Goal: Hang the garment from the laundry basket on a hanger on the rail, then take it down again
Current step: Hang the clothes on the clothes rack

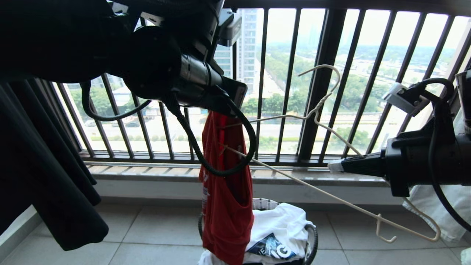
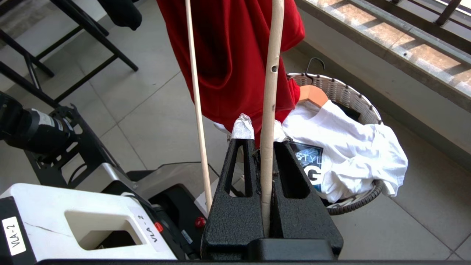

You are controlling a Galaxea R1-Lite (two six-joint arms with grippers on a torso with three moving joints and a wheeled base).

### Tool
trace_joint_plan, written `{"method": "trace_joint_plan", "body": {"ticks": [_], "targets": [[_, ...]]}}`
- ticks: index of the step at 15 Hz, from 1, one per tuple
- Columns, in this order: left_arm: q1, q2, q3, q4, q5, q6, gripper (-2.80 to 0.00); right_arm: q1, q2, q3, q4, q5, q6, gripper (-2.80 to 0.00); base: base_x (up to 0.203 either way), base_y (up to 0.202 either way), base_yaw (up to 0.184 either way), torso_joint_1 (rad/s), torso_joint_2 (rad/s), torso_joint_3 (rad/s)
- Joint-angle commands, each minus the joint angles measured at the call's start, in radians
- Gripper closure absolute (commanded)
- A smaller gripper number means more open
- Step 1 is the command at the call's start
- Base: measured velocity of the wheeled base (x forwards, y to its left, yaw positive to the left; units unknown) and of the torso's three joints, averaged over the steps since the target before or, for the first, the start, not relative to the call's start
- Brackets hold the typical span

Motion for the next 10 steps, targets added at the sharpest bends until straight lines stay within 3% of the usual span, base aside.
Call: {"method": "trace_joint_plan", "body": {"ticks": [1,3,5,10], "targets": [[-0.023,0.002,-0.002,-0.001,0.003,-0.001,0.00,0.009,0.037,0.000,0.001,0.003,0.000,0.00,0.000,0.000,0.000,0.000,0.00,0.000],[-0.028,-0.003,-0.008,-0.002,0.011,-0.001,0.00,0.001,0.056,-0.004,-0.003,-0.011,0.001,0.00,0.000,0.000,0.000,0.000,0.00,0.000],[-0.027,0.003,-0.009,-0.008,0.080,0.002,0.00,-0.020,0.046,-0.007,-0.003,-0.032,-0.003,0.00,0.000,0.000,0.000,0.000,0.00,0.000],[0.019,0.006,-0.009,-0.045,0.160,0.014,0.00,-0.031,0.023,-0.008,0.005,-0.035,-0.014,0.00,0.000,0.000,0.000,0.000,0.00,0.000]]}}
